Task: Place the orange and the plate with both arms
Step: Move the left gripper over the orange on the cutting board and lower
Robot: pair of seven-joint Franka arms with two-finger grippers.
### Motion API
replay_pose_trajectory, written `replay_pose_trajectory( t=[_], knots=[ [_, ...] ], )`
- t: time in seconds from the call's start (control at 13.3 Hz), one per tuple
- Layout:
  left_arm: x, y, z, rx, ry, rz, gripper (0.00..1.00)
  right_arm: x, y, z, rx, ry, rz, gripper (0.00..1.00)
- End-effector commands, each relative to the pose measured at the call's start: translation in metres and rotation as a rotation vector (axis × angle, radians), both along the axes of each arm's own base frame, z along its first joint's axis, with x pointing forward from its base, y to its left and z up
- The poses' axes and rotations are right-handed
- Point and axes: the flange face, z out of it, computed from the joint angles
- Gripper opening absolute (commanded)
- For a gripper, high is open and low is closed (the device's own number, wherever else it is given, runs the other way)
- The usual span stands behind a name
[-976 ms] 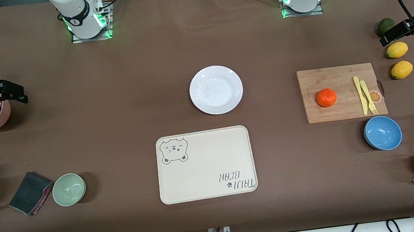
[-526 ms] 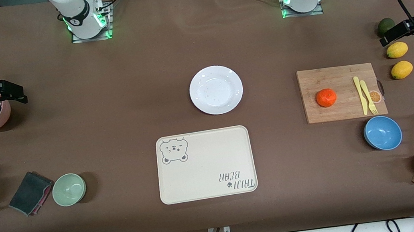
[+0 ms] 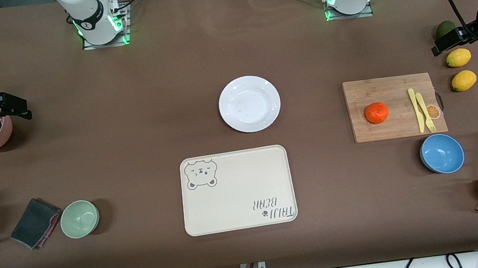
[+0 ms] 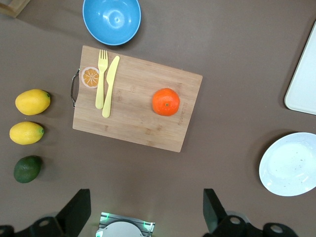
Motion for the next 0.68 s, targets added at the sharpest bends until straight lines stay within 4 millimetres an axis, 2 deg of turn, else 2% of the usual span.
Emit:
replay_pose_trajectory(
  t=[0.0,0.23,0.38,0.6],
  knots=[
    [0.001,-0.012,0.001,0.020,-0.002,-0.042,1.00,-0.001,-0.003,0.002,0.014,-0.009,-0.007,1.00],
    [0.005,-0.013,-0.007,0.017,0.011,-0.045,1.00,0.000,-0.005,0.002,0.014,-0.009,-0.010,1.00],
    [0.007,-0.022,-0.013,0.015,0.022,-0.062,1.00,0.000,-0.004,0.002,0.014,-0.009,-0.008,1.00],
    [0.009,-0.020,-0.017,0.012,0.028,-0.058,1.00,0.000,-0.004,0.002,0.014,-0.009,-0.008,1.00]
  ],
)
